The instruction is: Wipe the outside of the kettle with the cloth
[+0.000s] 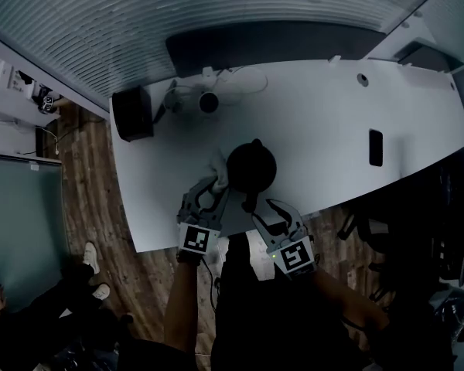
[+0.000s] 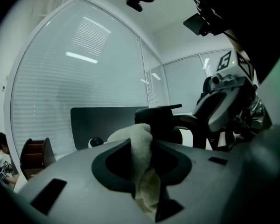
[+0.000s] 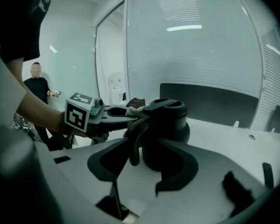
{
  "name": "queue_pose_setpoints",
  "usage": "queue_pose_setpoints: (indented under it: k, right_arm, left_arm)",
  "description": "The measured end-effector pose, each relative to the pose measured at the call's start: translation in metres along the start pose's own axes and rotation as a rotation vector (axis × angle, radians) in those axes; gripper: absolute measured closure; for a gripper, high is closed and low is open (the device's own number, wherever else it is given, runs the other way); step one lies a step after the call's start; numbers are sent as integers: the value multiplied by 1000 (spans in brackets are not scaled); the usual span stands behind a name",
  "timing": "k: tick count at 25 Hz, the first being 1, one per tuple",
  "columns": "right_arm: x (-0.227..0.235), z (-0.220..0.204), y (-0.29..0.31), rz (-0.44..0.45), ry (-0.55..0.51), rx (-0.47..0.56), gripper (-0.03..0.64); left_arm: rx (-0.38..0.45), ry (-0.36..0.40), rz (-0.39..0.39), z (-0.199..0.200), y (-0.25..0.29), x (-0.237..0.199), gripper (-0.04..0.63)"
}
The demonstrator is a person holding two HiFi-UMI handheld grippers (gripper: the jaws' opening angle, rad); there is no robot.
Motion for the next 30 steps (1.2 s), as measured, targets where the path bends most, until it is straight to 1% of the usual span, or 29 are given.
queue_pose_setpoints:
  k: [2,3,4,7,11,13,15,17,19,21,27,30]
  right_arm:
    - [-13,1,6,-31,27,22,441]
    - [-18,3,8,-40,47,30,416]
    - [-23,4,9,-48,68,35,407]
    - [-28,9,19,-96,111,24,402]
    - [-29,13,30,-212,120,6,403]
    - [-28,13,34,-241,130,3,403]
    - [-29,12,37,-251,147,1,403]
    - [-31,12,38,-255,142,-2,411]
    - [-33,10,35,-254,113,4,458]
    - [-33,9,31,-248,104,5,470]
    - [-32,8,30,-233,101,8,474]
    - [-32,7,30,-225,96,14,474]
  left_arm:
    - [0,-4,-11,0,-1,-1,485]
    - [5,-3,-16,0,-2,-1,485]
    - [7,-5,-20,1,-2,-1,485]
    - [15,-18,-31,1,1,-1,485]
    - [24,12,-53,2,3,-5,485]
    - [26,15,-55,2,4,-7,485]
    - [24,17,-58,2,4,-8,485]
    - [16,20,-63,2,5,-8,485]
    - [14,16,-67,3,7,-8,485]
    - [15,19,-72,4,7,-8,485]
    - [33,34,-75,8,5,-12,485]
    - [52,16,-74,14,6,-12,485]
Point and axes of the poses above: the fingertips, and each gripper's own axes: y forward along the fingers, x to its right, z out of its top, the point moved 7 cm from there along -y, backward along the fingers, and after that the axes turned 5 degrees about -y, right-handed, at the moved point
